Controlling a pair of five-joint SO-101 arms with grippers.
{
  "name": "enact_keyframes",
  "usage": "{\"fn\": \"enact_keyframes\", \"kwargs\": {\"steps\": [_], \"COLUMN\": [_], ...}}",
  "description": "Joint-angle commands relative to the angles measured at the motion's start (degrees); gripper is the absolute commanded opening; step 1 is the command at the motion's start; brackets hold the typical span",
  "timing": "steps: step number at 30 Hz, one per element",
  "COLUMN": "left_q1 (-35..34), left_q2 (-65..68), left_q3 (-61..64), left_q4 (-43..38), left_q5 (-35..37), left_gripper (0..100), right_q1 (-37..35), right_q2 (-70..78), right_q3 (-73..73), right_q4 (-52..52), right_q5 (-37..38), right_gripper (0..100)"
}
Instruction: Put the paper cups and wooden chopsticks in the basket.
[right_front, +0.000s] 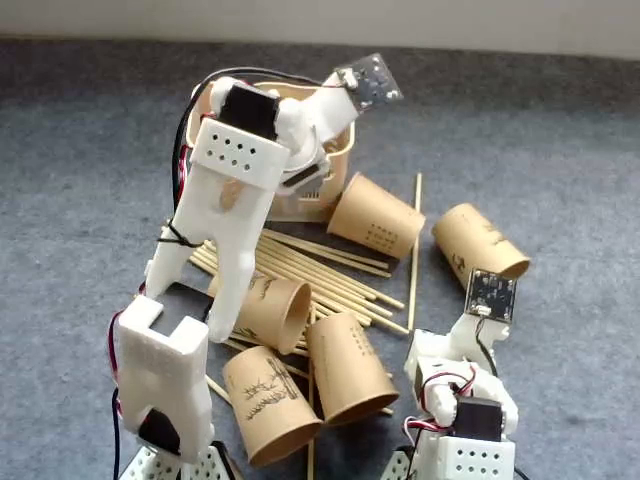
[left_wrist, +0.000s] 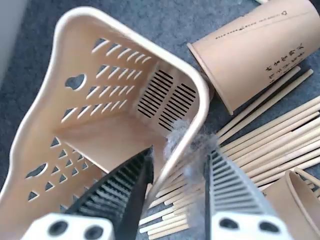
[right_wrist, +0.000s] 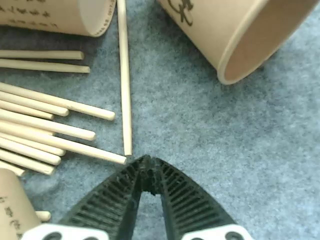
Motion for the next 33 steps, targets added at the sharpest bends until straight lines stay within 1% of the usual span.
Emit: {"fn": "enact_keyframes", "kwargs": {"steps": [1, 5, 9, 13, 15, 21, 25, 33], "left_q1": [-0.57, -0.57, -2.15, -5.23, -6.64, -12.62, -14.99, -18.15], "left_q2": [-3.21, -3.21, -3.30, -3.30, -3.30, -5.14, -10.86, -26.59], "left_q3": [-5.23, -7.16, -12.18, -19.38, -22.02, -26.15, -20.53, 0.66], "left_q4": [-0.44, -0.44, -0.44, -0.35, 0.97, 1.58, 1.58, 1.14], "left_q5": [0.70, 1.32, 5.80, 9.76, 11.25, 15.82, 15.82, 15.82], "left_gripper": [17, 17, 17, 17, 17, 17, 17, 17], "right_q1": [0.48, 0.48, 0.48, 0.48, 0.48, 0.48, 0.48, 0.48], "right_q2": [-0.31, -0.31, -0.31, -0.31, -0.31, -0.31, -0.31, -0.31], "right_q3": [6.46, 6.46, 6.46, 6.46, 6.46, 6.46, 6.46, 6.46], "right_q4": [0.57, 0.57, 0.57, 0.57, 0.57, 0.57, 0.57, 0.57], "right_q5": [-0.44, -0.44, -0.44, -0.44, -0.44, -0.44, -0.44, -0.44], "right_gripper": [0.5, 0.5, 0.5, 0.5, 0.5, 0.5, 0.5, 0.5]}}
